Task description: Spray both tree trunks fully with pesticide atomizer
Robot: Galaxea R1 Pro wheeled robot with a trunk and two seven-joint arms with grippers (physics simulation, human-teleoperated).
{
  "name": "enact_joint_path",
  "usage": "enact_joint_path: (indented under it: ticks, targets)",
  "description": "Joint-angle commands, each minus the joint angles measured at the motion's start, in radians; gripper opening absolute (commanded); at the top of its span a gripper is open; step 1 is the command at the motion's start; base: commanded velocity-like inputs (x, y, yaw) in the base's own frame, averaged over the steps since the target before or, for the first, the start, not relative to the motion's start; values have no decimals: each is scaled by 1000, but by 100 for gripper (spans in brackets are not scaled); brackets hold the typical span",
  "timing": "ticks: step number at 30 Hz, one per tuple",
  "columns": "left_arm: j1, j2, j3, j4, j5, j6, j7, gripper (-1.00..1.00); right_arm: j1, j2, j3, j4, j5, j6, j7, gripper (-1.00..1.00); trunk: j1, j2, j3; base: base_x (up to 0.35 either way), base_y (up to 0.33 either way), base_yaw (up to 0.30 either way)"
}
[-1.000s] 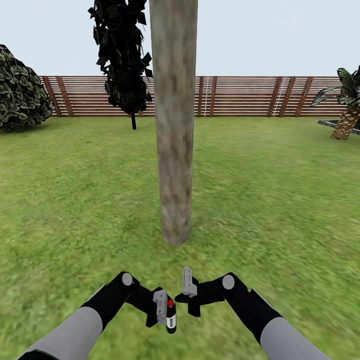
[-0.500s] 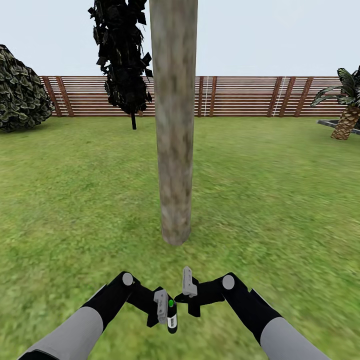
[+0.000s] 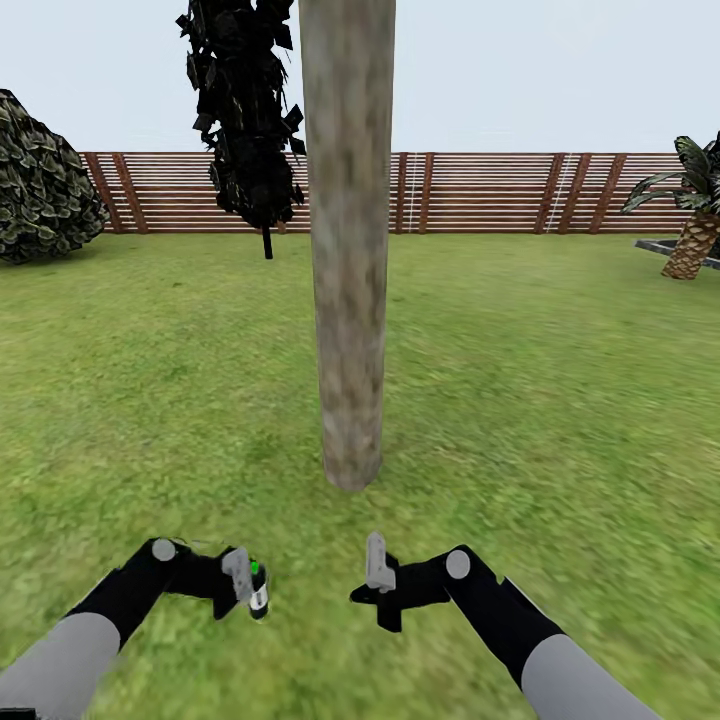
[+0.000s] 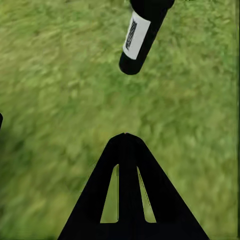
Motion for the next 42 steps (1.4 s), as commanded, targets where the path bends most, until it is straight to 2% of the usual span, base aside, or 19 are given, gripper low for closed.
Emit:
enact_joint_path:
  ticks: [1, 2, 4, 5, 7, 8, 9, 10, 12, 14, 16, 20, 21, 23, 24, 26, 29, 35, 42]
  targets:
    - [2, 3, 62, 3, 9, -3, 37, -100, 0, 0, -1, 1, 0, 0, -11, -100, 0, 0, 0, 0, 0, 0]
    - [3, 7, 153, 6, 17, -2, 96, -100, 0, 0, -2, 3, 0, 0, -51, -100, 0, 0, 0, 0, 0, 0]
    - [3, 6, 280, 8, 23, 0, 163, -100, 0, 0, -4, 21, 0, 1, -152, -100, 0, 0, 0, 0, 0, 0]
    - [4, 3, 370, 9, 24, 4, 205, -100, 0, 0, -5, 46, -3, 2, -239, -100, 0, 0, 0, 0, 0, 0]
    - [4, -2, 456, 10, 25, 7, 258, -100, 0, 0, -21, 93, -23, 3, -338, -100, 0, 0, 0, 0, 0, 0]
    - [4, -4, 485, 11, 27, 8, 284, -100, 0, -1, -50, 122, -48, 3, -380, -100, 0, 0, 0, 0, 0, 0]
    - [4, -5, 520, 19, 31, 10, 316, -100, 0, -5, -125, 170, -108, 2, -433, -100, 0, 0, 0, 0, 0, 0]
    - [4, -5, 559, 44, 37, 13, 343, -100, 1, -10, -228, 226, -176, 1, -478, 100, 0, 0, 0, 0, 0, 0]
    - [4, -6, 614, 82, 42, 17, 376, -100, 1, -23, -371, 306, -241, -1, -535, 100, 0, 0, 0, 0, 0, 0]
    - [4, -7, 653, 103, 44, 19, 407, -100, 1, -45, -475, 363, -268, -6, -586, 100, 0, 0, 0, 0, 0, 0]
    - [5, -7, 678, 132, 47, 20, 435, -100, 2, -74, -525, 390, -281, -14, -639, 100, 0, 0, 0, 0, 0, 0]
    - [5, -8, 701, 221, 48, 21, 487, -100, 41, -168, -562, 408, -297, -47, -703, 100, 0, 0, 0, 0, 0, 0]
    - [5, -9, 703, 246, 48, 21, 512, -100, 70, -199, -585, 410, -316, -56, -708, 100, 0, 0, 0, 0, 0, 0]
    - [5, -16, 702, 277, 46, 22, 557, -100, 107, -226, -635, 412, -359, -62, -710, 100, 0, 0, 0, 0, 0, 0]
    - [5, -37, 700, 305, 41, 22, 621, -100, 146, -241, -673, 415, -397, -65, -709, 100, 0, 0, 0, 0, 0, 0]
    - [5, -57, 698, 316, 38, 21, 678, -100, 174, -247, -687, 416, -412, -66, -709, 100, 0, 0, 0, 0, 0, 0]
    - [5, -103, 696, 324, 41, 22, 807, -100, 235, -250, -700, 423, -427, -69, -709, 100, 0, 0, 0, 0, 0, 0]
    - [6, -128, 702, 329, 47, 18, 826, -100, 243, -252, -701, 473, -428, -70, -711, 100, 0, 0, 0, 0, 0, 0]
    - [7, -136, 698, 327, 45, 20, 825, -100, 244, -254, -706, 481, -429, -90, -713, 100, 0, 0, 0, 0, 0, -154]
